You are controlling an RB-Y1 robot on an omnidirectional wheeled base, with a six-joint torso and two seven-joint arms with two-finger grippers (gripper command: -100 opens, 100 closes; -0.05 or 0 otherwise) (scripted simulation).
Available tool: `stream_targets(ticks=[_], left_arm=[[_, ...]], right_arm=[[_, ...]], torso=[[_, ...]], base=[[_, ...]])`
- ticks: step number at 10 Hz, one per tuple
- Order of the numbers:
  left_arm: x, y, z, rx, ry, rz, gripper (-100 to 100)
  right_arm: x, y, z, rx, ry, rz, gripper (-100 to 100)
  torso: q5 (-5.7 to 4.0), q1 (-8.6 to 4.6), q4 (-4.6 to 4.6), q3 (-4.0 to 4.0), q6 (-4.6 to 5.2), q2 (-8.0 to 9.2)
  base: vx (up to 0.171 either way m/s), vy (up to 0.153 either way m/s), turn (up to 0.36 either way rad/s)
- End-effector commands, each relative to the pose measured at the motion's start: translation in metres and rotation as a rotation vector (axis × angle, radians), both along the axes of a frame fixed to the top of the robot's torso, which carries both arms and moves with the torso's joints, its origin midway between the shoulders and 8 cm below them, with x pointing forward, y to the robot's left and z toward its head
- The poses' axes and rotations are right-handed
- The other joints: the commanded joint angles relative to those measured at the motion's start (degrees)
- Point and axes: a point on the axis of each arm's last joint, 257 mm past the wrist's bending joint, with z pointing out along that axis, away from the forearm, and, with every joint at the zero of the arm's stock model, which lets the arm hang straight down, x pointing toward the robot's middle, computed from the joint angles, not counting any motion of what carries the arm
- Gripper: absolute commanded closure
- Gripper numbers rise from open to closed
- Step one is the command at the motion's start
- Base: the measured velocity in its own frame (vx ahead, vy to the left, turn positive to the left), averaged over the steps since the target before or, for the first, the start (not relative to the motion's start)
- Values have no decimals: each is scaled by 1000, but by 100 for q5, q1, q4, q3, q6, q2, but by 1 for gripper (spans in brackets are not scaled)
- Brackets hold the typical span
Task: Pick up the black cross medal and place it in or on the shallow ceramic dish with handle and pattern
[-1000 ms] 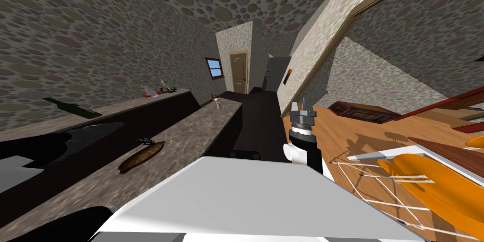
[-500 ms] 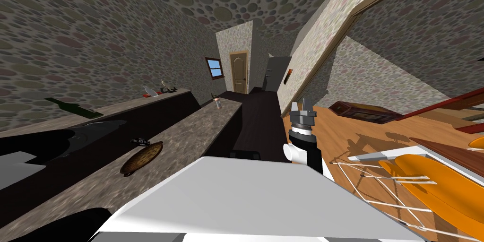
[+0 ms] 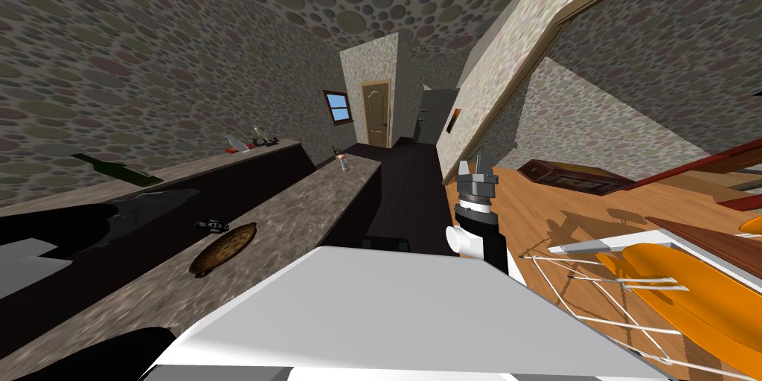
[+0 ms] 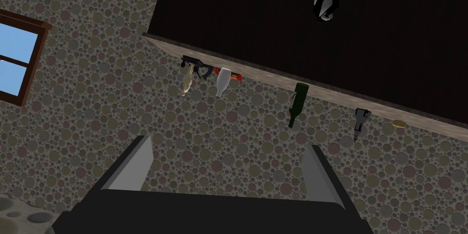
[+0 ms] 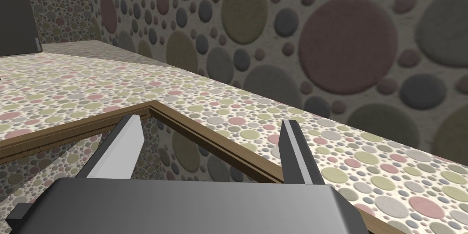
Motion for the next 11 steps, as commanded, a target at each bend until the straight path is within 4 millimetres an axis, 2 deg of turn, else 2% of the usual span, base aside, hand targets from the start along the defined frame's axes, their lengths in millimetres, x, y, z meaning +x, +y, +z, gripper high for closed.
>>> stream_targets(ticks=[1,3,7,11], left_arm=[[0,0,0,0,0,0,-100],[11,-12,15,2,-7,-11,-100],[28,-33,33,1,-9,-32,-100],[29,-33,36,6,-14,-34,-100]], right_arm=[[0,0,0,0,0,0,0],[0,0,0,0,0,0,0],[0,0,0,0,0,0,0],[0,0,0,0,0,0,0]], torso=[[0,0,0,0,0,0],[-1,-1,0,-1,1,-1],[-1,-3,-1,-1,1,-2],[0,1,0,0,0,1]], base=[[0,0,0],[0,0,0],[1,-1,4],[-2,2,-7]])
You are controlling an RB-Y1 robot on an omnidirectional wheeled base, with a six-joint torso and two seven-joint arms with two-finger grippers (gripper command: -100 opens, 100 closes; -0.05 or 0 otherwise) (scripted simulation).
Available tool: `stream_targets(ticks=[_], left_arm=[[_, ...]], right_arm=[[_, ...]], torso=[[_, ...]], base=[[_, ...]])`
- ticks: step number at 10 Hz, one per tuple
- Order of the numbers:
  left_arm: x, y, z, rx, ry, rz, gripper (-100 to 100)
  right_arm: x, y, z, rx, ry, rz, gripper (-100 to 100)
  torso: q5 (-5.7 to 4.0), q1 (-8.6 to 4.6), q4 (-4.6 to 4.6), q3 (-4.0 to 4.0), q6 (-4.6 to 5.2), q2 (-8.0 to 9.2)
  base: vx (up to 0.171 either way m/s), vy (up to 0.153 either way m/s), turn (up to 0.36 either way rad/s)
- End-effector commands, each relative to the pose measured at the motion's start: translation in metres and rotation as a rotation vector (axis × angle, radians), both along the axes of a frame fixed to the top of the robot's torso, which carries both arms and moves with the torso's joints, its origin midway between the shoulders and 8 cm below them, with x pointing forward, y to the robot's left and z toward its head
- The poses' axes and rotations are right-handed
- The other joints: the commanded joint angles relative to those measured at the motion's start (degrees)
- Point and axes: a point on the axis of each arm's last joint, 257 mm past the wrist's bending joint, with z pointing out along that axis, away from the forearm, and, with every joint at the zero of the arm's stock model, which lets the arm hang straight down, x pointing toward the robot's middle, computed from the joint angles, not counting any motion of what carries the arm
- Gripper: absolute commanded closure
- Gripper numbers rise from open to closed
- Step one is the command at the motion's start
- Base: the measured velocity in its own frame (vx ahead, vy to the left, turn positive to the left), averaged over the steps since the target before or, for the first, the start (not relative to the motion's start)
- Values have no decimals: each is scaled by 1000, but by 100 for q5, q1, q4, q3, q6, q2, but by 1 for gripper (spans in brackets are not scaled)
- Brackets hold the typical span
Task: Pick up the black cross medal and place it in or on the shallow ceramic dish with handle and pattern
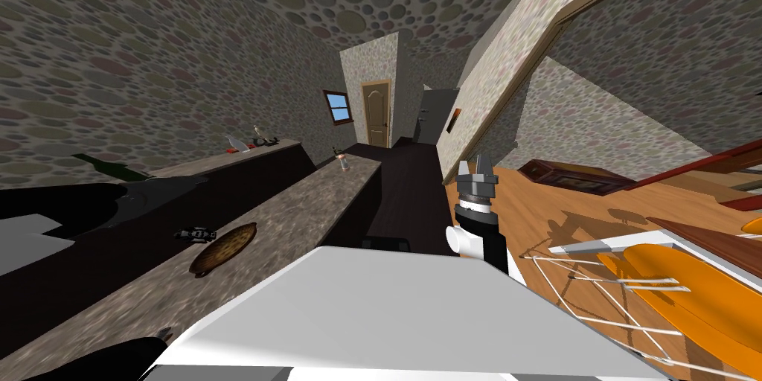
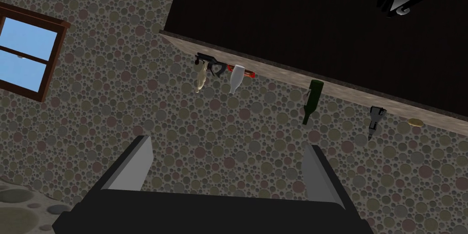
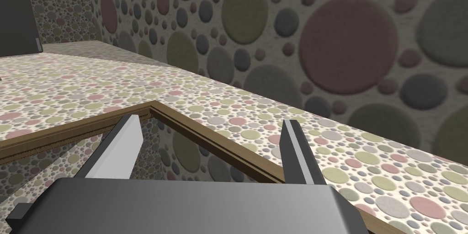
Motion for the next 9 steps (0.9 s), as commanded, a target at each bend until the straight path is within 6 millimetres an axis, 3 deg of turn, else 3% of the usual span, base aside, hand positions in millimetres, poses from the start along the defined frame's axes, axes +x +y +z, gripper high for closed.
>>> stream_targets(ticks=[1,5,9], left_arm=[[0,0,0,0,0,0,-100],[0,0,0,0,0,0,-100],[15,-19,23,3,-11,-14,-100]], right_arm=[[0,0,0,0,0,0,0],[0,0,0,0,0,0,0],[0,0,0,0,0,0,0]], torso=[[0,0,0,0,0,0],[-1,-2,0,-1,0,-2],[-2,-5,0,-2,-1,-3]], base=[[0,0,0],[1,-1,4],[1,-1,3]])
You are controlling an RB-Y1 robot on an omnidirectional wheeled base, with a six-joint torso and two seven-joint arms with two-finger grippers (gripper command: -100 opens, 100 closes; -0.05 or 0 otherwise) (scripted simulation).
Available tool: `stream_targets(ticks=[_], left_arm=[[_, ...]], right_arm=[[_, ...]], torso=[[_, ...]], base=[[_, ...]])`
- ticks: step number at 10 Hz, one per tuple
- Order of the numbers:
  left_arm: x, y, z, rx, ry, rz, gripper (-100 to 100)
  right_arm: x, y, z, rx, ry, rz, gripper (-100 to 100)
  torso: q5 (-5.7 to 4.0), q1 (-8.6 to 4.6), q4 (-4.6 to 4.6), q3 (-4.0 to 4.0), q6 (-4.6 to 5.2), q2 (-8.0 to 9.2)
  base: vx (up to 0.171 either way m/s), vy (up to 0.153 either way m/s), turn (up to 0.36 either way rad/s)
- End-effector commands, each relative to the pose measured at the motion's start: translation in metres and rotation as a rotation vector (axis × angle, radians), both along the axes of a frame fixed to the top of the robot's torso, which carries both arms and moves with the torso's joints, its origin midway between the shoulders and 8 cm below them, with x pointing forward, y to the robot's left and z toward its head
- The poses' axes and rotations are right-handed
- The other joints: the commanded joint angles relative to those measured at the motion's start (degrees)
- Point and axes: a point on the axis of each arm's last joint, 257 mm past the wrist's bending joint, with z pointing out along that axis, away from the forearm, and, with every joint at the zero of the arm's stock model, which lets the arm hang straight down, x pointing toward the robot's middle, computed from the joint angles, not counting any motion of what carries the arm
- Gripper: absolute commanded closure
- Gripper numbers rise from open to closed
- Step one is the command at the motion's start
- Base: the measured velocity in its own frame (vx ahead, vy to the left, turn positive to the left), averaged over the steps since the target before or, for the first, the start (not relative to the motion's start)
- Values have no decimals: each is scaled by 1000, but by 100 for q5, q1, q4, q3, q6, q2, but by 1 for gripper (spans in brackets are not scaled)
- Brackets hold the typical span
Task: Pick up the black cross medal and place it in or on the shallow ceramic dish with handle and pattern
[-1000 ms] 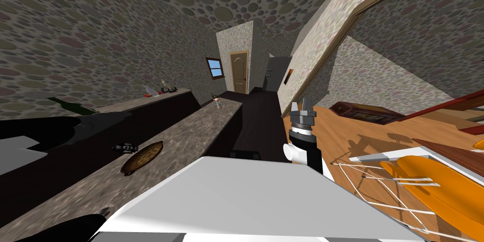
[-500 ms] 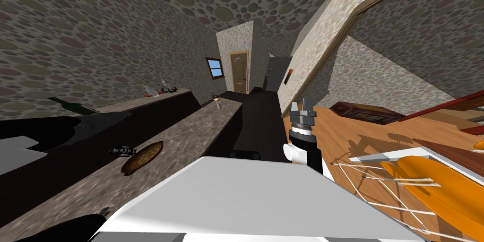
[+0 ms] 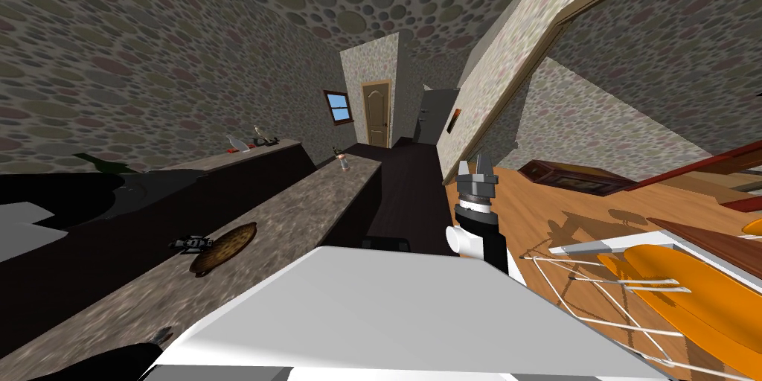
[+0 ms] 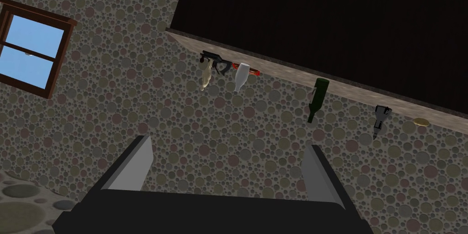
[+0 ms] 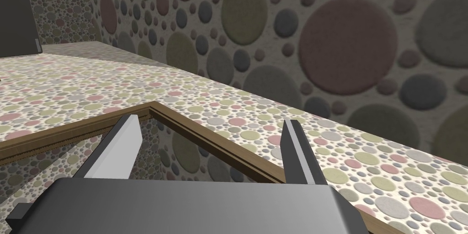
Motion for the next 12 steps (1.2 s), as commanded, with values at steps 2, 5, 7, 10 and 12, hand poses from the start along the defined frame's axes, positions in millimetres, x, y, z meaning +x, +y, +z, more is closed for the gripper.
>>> stream_targets(ticks=[2,5,7,10,12], left_arm=[[10,-18,10,-8,5,-8,-100],[13,-18,16,3,-5,-14,-100],[13,-18,16,3,-5,-14,-100],[13,-18,16,3,-5,-14,-100],[17,-23,24,4,-8,-15,-100]], right_arm=[[0,0,0,0,0,0,0],[0,0,0,0,0,0,0],[0,0,0,0,0,0,0],[0,0,0,0,0,0,0],[0,0,0,0,0,0,0]], torso=[[0,2,0,0,1,1],[1,3,0,1,0,1],[2,5,0,1,0,2],[2,2,0,1,-1,1],[2,2,0,0,-1,0]], base=[[0,0,1],[0,0,1],[-7,7,-22],[2,-2,6],[3,-3,9]])
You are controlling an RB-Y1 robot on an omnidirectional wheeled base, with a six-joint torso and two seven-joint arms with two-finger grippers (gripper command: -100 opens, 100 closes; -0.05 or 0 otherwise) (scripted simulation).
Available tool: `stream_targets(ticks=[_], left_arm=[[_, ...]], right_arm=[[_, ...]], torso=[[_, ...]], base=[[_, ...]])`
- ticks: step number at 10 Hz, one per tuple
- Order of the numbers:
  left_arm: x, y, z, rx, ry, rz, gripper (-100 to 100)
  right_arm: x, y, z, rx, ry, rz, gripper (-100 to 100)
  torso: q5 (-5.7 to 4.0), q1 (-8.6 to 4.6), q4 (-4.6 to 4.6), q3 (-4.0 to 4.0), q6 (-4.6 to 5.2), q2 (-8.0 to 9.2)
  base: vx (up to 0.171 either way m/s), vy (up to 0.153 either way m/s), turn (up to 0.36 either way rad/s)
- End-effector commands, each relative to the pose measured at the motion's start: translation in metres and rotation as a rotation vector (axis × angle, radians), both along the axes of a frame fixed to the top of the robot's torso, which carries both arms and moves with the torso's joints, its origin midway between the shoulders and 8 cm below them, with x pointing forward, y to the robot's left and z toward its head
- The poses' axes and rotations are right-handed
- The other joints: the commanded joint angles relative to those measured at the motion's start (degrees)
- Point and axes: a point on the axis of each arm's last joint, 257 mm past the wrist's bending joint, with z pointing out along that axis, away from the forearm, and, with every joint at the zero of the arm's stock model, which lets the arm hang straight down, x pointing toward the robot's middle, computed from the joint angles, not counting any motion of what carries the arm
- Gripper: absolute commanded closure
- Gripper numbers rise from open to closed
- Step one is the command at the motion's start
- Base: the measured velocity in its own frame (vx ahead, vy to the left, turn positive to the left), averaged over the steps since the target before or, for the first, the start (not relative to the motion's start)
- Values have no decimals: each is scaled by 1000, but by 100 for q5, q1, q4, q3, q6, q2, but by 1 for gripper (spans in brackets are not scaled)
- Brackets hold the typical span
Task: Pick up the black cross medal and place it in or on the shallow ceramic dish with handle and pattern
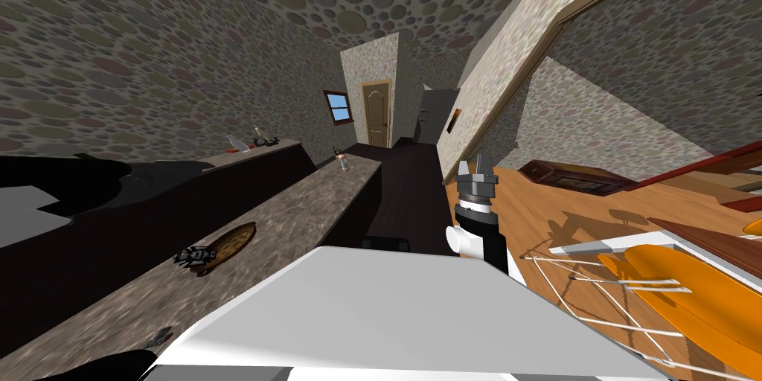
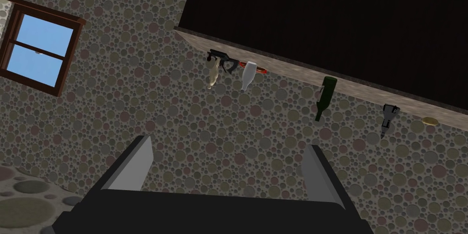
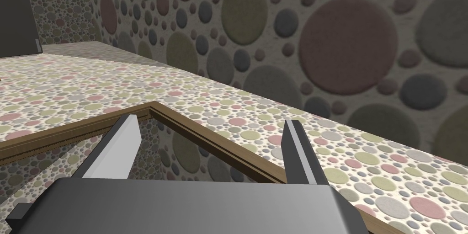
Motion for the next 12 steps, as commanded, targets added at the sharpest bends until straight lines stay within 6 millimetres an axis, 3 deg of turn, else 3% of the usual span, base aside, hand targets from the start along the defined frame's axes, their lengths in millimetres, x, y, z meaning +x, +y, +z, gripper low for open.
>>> stream_targets(ticks=[1,9,12], left_arm=[[2,-6,6,-6,4,4,-100],[17,-35,36,-4,0,-12,-100],[20,-36,41,4,-9,-18,-100]], right_arm=[[0,0,0,0,0,0,0],[0,0,0,0,0,0,0],[0,0,0,0,0,0,0]], torso=[[0,0,0,0,0,0],[0,-2,0,0,-1,-1],[2,2,1,2,-1,2]], base=[[-5,5,-17],[-2,2,-8],[-2,2,-8]])
